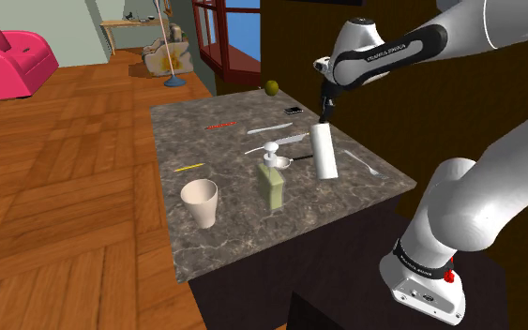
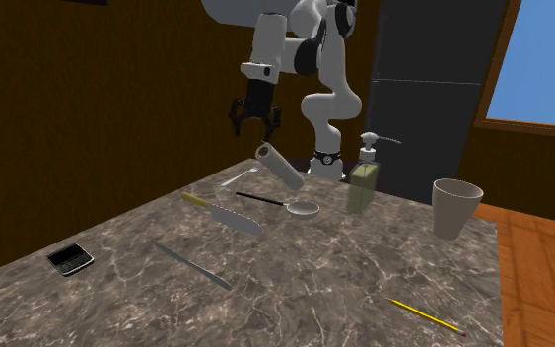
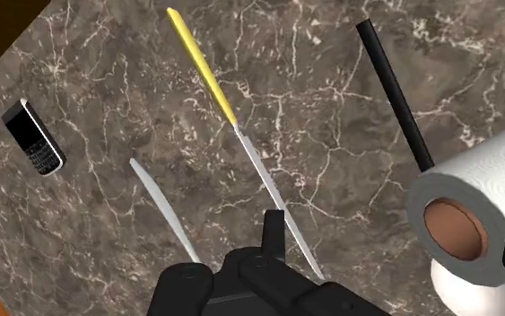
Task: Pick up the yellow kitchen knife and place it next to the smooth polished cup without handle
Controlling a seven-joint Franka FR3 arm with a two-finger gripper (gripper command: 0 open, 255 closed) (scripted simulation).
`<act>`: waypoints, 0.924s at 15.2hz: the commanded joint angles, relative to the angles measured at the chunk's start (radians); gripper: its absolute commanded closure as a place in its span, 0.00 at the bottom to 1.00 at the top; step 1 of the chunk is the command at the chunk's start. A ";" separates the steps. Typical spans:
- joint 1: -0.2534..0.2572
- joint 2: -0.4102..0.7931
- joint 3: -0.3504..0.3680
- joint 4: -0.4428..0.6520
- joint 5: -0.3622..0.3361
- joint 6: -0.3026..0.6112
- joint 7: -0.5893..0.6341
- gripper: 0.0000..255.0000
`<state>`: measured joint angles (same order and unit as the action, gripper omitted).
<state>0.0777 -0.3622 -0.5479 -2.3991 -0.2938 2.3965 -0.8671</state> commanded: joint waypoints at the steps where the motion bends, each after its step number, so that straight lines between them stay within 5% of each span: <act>1: 0.029 0.113 -0.058 0.029 0.046 -0.189 -0.118 0.00; 7: 0.086 0.387 -0.157 0.170 0.270 -0.044 -0.470 0.00; 14: -0.027 0.696 -0.063 0.408 0.575 0.007 -0.864 0.00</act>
<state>0.0732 0.2917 -0.6309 -2.0318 0.2424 2.4019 -1.6765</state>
